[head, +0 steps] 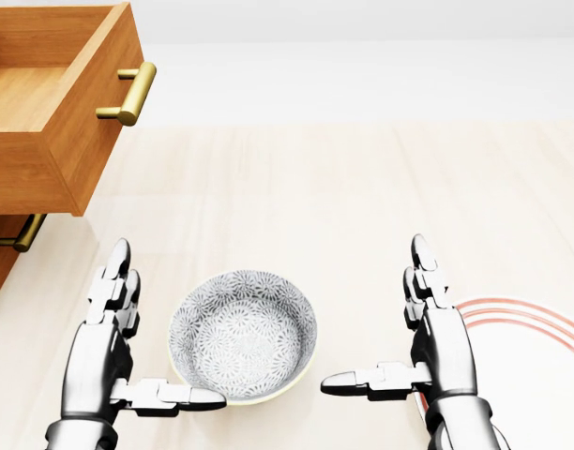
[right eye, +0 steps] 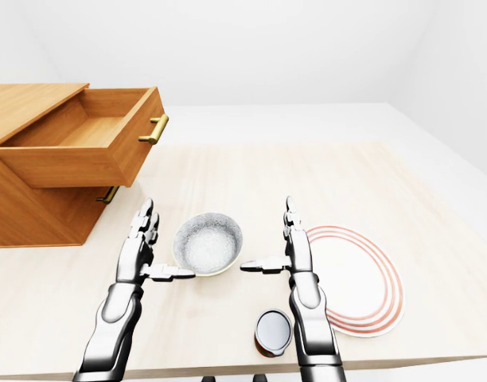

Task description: Put the bowl on top of the cabinet.

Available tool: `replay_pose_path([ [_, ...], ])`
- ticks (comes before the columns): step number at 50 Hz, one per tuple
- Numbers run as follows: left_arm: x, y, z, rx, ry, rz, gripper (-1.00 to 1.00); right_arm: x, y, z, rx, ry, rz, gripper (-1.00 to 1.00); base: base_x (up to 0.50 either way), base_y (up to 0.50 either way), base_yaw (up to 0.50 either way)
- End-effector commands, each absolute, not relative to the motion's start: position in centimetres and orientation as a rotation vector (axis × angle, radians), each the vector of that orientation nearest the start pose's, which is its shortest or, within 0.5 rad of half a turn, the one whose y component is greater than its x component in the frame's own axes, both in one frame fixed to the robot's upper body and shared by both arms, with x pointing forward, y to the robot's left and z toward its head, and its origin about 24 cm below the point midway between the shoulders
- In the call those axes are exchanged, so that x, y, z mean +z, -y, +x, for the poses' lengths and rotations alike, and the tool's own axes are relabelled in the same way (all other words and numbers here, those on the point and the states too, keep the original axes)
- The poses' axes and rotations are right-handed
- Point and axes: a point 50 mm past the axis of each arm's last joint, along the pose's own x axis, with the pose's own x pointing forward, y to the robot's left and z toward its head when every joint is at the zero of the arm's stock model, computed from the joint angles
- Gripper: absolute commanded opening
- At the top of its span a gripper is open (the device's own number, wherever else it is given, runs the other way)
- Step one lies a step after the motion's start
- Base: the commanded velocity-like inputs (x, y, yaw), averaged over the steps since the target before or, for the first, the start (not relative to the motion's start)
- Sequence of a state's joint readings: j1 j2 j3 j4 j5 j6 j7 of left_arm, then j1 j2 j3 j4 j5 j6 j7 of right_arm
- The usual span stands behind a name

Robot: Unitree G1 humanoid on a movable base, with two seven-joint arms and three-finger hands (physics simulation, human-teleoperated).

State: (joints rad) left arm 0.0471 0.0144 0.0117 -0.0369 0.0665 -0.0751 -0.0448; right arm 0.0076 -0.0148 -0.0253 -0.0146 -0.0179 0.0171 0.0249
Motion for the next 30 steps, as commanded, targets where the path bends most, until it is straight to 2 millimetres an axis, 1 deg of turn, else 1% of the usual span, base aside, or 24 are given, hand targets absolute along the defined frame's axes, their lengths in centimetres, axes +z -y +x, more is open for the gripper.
replay_pose_path([
  [1,4.7,-15.6,24.2,0.009,0.075,0.110,1.00,4.1,15.7,25.3,-0.011,-0.013,-0.036,1.00,0.00,0.00,0.00],
  [8,5.3,-15.5,23.1,0.062,0.104,0.211,1.00,4.0,15.7,25.3,-0.012,-0.014,-0.035,1.00,0.00,0.00,0.00],
  [11,5.4,-15.3,22.4,0.145,0.128,0.353,1.00,4.1,15.7,25.3,-0.012,-0.013,-0.036,1.00,0.00,0.00,0.00],
  [13,5.0,-15.3,22.3,0.178,0.123,0.430,1.00,4.1,15.7,25.2,-0.013,-0.012,-0.036,1.00,0.00,0.00,0.00],
  [14,4.8,-15.5,22.5,0.259,0.142,0.522,1.00,4.1,15.7,25.2,-0.014,-0.012,-0.037,1.00,0.00,0.00,0.00],
  [20,4.2,-14.9,22.1,0.301,0.160,0.628,1.00,4.0,15.6,25.3,-0.013,-0.013,-0.038,1.00,0.00,0.00,0.00],
  [22,4.0,-14.6,21.5,0.330,0.180,0.690,1.00,4.0,15.7,25.3,-0.014,-0.012,-0.036,1.00,0.00,0.00,0.00],
  [24,4.1,-14.4,21.2,0.343,0.195,0.705,1.00,4.0,15.6,25.3,-0.014,-0.013,-0.036,1.00,0.00,0.00,0.00],
  [26,4.1,-14.1,20.9,0.343,0.214,0.736,1.00,3.9,15.5,25.2,-0.011,-0.013,-0.039,1.00,0.00,0.00,0.00],
  [30,4.1,-13.5,20.9,0.315,0.234,0.770,1.00,4.0,15.6,25.2,-0.012,-0.011,-0.037,1.00,0.00,0.00,0.00],
])
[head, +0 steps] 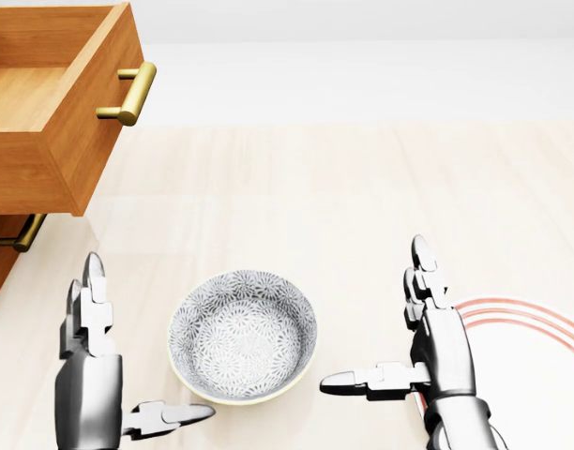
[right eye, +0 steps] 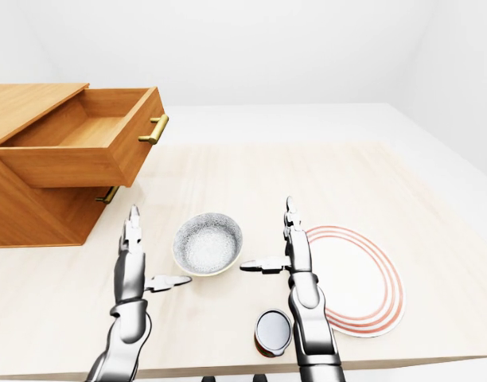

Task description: Put the bowl on top of the cabinet.

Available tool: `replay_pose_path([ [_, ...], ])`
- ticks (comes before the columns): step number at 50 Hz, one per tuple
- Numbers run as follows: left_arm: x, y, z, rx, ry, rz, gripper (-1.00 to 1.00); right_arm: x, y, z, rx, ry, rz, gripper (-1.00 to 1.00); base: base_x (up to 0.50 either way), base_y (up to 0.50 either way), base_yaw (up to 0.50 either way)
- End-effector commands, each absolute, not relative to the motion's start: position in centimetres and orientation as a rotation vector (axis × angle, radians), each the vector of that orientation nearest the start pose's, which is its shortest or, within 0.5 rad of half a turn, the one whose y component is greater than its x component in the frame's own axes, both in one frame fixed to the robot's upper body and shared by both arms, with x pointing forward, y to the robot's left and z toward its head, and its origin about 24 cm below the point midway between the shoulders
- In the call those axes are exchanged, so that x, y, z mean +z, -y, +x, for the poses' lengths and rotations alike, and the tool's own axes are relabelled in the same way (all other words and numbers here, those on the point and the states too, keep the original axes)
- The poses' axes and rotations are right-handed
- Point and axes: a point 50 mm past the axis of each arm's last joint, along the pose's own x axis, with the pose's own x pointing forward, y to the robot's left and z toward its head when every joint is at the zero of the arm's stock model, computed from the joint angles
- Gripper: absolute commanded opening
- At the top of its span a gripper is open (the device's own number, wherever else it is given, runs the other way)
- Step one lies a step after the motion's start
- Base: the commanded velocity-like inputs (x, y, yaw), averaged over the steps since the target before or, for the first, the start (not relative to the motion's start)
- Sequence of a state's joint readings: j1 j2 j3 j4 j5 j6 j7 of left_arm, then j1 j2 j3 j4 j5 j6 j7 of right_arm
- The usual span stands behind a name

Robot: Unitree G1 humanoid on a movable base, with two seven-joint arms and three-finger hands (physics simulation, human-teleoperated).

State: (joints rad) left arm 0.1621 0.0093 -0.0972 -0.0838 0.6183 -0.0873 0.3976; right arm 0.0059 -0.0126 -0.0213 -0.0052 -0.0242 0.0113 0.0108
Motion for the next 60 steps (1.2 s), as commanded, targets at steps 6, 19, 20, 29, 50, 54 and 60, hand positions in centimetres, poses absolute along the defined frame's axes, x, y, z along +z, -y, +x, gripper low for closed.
replay_pose_path([
  [6,3.5,-12.4,20.8,0.261,0.236,0.808,1.00,4.0,15.6,25.3,-0.014,-0.013,-0.035,1.00,0.00,0.00,0.00],
  [19,3.7,-9.1,20.2,0.134,0.318,0.859,1.00,4.1,15.7,25.2,-0.016,-0.010,-0.032,1.00,0.00,0.00,0.00],
  [20,3.5,-8.8,20.2,0.119,0.315,0.860,1.00,4.1,15.7,25.2,-0.016,-0.009,-0.031,1.00,0.00,0.00,0.00],
  [29,1.9,-7.8,21.5,0.066,0.262,0.848,1.00,4.5,15.9,24.9,-0.014,0.000,-0.025,1.00,0.00,0.00,0.00],
  [50,-1.8,-9.7,24.1,0.066,0.068,0.902,-0.96,4.6,15.5,24.7,-0.002,0.005,-0.036,1.00,0.00,0.00,0.00],
  [54,-1.9,-9.8,24.1,0.066,0.064,0.904,-0.96,4.5,15.5,24.7,-0.002,0.005,-0.035,1.00,0.00,0.00,0.00],
  [60,-1.8,-9.9,24.1,0.070,0.068,0.905,-0.96,4.4,15.5,24.8,0.000,0.003,-0.036,1.00,0.00,0.00,0.00],
])
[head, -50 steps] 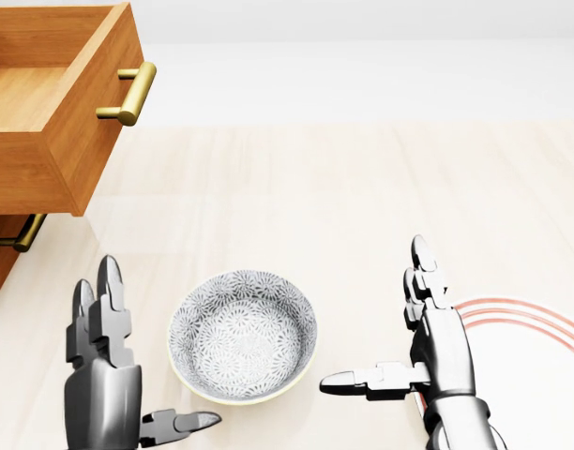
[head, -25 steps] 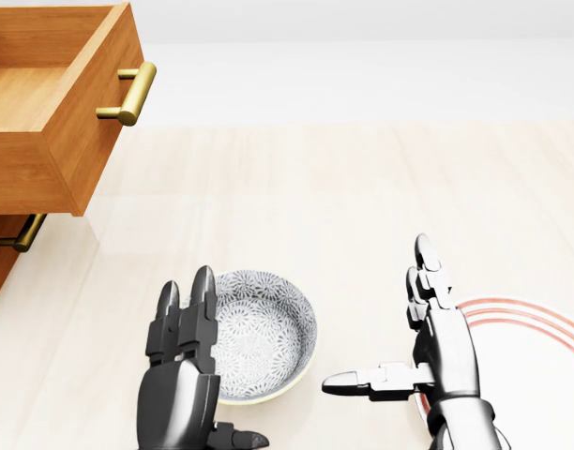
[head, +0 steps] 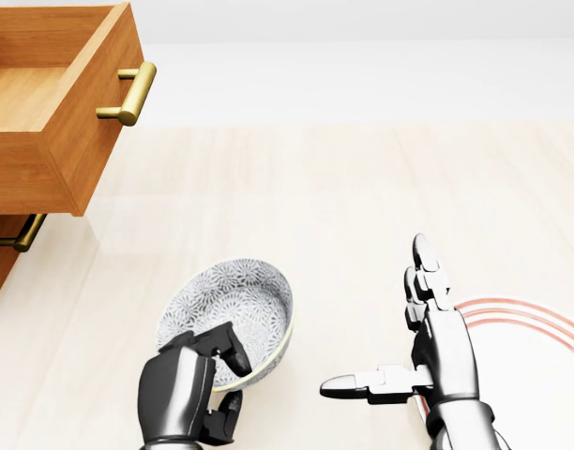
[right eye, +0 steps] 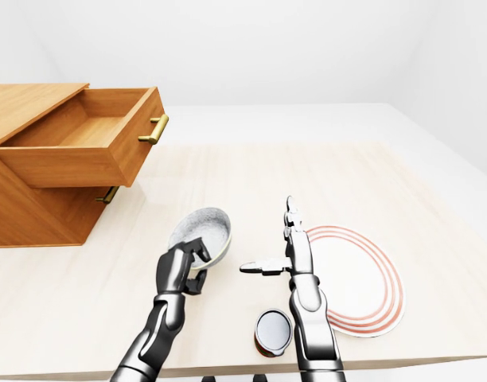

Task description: Put the bowl on top of the cabinet.

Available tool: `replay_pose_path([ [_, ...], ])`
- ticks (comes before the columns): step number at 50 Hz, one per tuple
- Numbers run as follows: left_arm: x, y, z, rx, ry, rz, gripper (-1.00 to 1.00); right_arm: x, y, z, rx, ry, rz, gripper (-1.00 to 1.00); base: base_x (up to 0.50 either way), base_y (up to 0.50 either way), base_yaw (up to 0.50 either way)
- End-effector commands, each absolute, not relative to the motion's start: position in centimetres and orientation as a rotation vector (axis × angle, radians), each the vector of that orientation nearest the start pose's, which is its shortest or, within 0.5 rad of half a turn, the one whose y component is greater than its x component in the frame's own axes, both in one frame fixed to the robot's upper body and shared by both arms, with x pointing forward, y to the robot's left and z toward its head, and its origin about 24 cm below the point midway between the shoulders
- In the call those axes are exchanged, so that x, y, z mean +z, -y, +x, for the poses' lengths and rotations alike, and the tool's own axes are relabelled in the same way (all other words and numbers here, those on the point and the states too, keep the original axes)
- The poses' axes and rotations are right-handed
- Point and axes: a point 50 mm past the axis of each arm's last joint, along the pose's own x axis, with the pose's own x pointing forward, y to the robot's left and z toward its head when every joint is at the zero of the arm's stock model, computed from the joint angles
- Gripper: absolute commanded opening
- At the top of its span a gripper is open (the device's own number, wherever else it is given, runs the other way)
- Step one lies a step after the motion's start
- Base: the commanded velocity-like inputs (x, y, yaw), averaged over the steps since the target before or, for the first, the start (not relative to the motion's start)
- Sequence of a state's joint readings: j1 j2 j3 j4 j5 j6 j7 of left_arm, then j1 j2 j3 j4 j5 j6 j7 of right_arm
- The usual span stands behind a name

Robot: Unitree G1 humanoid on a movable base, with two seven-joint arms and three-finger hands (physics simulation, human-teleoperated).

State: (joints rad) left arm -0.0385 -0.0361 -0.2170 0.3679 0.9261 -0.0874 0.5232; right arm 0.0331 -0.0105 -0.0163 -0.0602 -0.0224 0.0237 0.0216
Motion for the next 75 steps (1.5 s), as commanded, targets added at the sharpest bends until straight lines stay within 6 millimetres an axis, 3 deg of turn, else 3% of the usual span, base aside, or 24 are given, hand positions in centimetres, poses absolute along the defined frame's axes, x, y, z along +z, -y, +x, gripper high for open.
replay_pose_path([
  [1,-1.8,-9.9,24.1,0.071,0.068,0.904,-0.96,4.4,15.5,24.8,0.000,0.003,-0.036,1.00,0.00,0.00,0.00],
  [13,-0.2,-10.1,24.1,0.116,0.132,0.885,-0.95,4.4,15.4,24.8,0.003,0.003,-0.037,1.00,0.00,0.00,0.00],
  [32,8.0,-11.3,23.4,0.315,0.449,0.817,-0.95,4.4,15.3,24.7,0.006,0.003,-0.040,1.00,0.00,0.00,0.00],
  [41,9.5,-11.5,23.2,0.336,0.479,0.830,-0.95,4.4,15.2,24.7,0.007,0.004,-0.039,1.00,0.00,0.00,0.00],
  [42,10.9,-11.6,23.0,0.345,0.499,0.842,-0.95,4.3,15.2,24.7,0.009,0.004,-0.040,1.00,0.00,0.00,0.00],
  [55,15.4,-13.0,22.3,0.398,0.543,0.885,-0.95,4.4,15.1,24.6,0.013,0.005,-0.040,1.00,0.00,0.00,0.00],
  [65,21.2,-13.9,20.8,0.421,0.696,0.944,-0.95,4.4,15.0,24.5,0.017,0.005,-0.041,1.00,0.00,0.00,0.00],
  [67,23.8,-14.1,20.1,0.429,0.776,0.984,-0.95,4.4,15.0,24.5,0.017,0.006,-0.041,1.00,0.00,0.00,0.00],
  [75,28.4,-14.8,19.0,0.473,0.918,1.095,-0.96,4.4,14.9,24.5,0.019,0.006,-0.042,1.00,0.00,0.00,0.00],
])
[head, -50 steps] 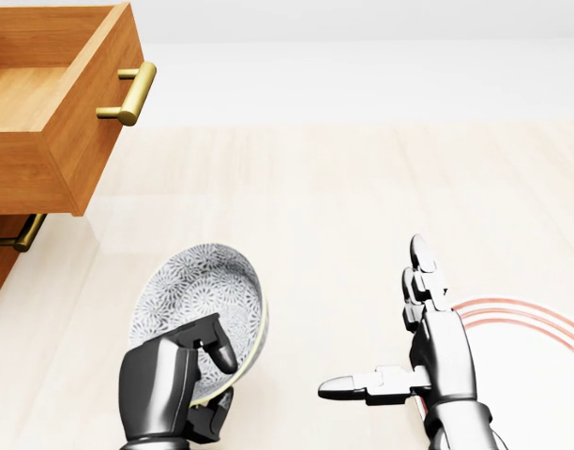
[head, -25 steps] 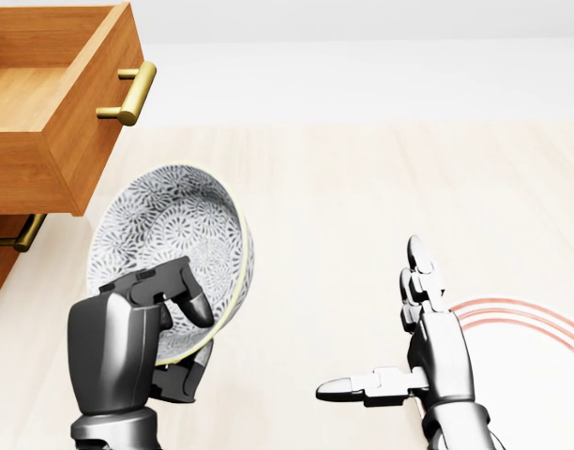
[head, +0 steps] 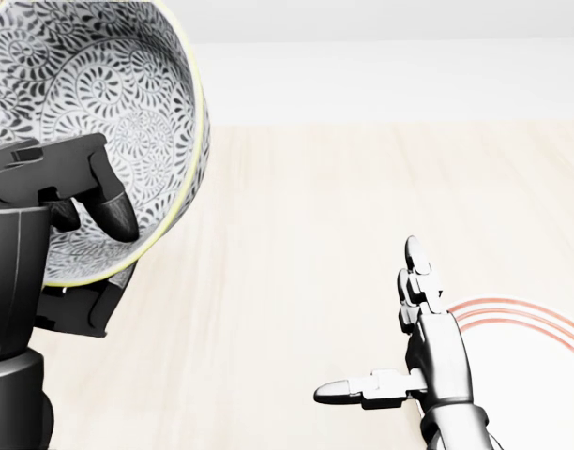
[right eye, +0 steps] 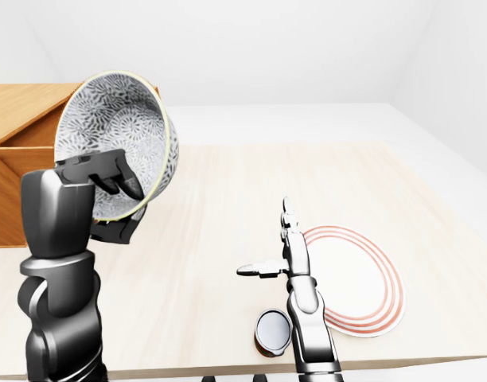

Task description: Put the bowl on top of the cabinet.

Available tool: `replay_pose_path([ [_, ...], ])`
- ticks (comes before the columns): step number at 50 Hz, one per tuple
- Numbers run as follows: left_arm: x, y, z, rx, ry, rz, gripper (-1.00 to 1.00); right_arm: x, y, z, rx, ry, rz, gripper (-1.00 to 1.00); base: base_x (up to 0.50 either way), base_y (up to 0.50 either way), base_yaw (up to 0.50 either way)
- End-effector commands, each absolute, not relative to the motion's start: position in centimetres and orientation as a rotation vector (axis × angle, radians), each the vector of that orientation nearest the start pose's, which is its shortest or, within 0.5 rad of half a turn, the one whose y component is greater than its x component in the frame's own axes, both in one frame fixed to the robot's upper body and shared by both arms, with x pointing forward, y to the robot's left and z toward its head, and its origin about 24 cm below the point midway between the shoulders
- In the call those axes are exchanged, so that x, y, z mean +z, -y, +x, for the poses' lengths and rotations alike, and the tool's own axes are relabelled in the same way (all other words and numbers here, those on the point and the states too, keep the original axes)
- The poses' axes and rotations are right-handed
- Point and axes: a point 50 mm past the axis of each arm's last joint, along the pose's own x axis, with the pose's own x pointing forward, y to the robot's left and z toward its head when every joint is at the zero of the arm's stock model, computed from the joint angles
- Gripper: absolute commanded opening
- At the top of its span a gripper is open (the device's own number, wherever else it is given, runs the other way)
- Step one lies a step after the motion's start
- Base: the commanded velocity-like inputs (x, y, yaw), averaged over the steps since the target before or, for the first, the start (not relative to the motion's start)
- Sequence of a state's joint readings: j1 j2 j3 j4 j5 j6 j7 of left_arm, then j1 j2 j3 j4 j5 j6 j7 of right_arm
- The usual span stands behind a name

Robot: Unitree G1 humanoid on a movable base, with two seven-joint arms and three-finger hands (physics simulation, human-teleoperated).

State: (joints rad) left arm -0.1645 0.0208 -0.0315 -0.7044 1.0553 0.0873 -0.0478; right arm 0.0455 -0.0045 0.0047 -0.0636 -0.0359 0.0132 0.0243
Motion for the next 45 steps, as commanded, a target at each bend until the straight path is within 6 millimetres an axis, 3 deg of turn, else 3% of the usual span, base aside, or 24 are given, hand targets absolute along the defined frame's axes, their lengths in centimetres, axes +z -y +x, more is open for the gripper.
replay_pose_path([
  [1,28.9,-15.0,18.8,0.481,0.931,1.119,-0.96,4.4,14.9,24.5,0.020,0.006,-0.043,1.00,0.00,0.00,0.00],
  [20,32.5,-18.3,19.1,0.567,0.975,1.278,-0.97,4.6,14.9,24.3,0.027,0.010,-0.039,1.00,0.00,0.00,0.00],
  [23,33.2,-20.9,20.0,0.638,0.939,1.270,-0.97,4.7,14.8,24.1,0.028,0.014,-0.041,1.00,0.00,0.00,0.00],
  [28,33.5,-21.8,20.3,0.655,0.937,1.272,-0.97,4.6,14.8,24.1,0.030,0.013,-0.042,1.00,0.00,0.00,0.00],
  [29,33.5,-23.9,21.0,0.711,0.876,1.261,-0.97,4.7,14.8,24.1,0.030,0.014,-0.041,1.00,0.00,0.00,0.00],
  [30,33.5,-24.4,21.1,0.714,0.869,1.246,-0.97,4.7,14.8,24.1,0.030,0.014,-0.040,1.00,0.00,0.00,0.00],
  [34,33.4,-26.2,21.7,0.753,0.831,1.237,-0.97,4.7,14.8,24.1,0.031,0.014,-0.041,1.00,0.00,0.00,0.00],
  [37,33.4,-26.4,21.7,0.755,0.831,1.235,-0.97,4.7,14.8,24.1,0.031,0.014,-0.042,1.00,0.00,0.00,0.00],
  [38,33.6,-27.6,21.9,0.786,0.800,1.231,-0.97,4.6,14.7,24.1,0.032,0.014,-0.042,1.00,0.00,0.00,0.00],
  [41,33.4,-28.4,21.8,0.806,0.775,1.238,-0.96,4.6,14.8,24.1,0.032,0.014,-0.042,1.00,0.00,0.00,0.00],
  [44,33.4,-28.4,21.8,0.805,0.777,1.238,-0.96,4.6,14.8,24.1,0.032,0.014,-0.042,1.00,0.00,0.00,0.00],
  [45,32.8,-30.1,22.0,0.846,0.719,1.224,-0.97,4.7,14.8,24.1,0.032,0.016,-0.041,1.00,0.00,0.00,0.00],
])
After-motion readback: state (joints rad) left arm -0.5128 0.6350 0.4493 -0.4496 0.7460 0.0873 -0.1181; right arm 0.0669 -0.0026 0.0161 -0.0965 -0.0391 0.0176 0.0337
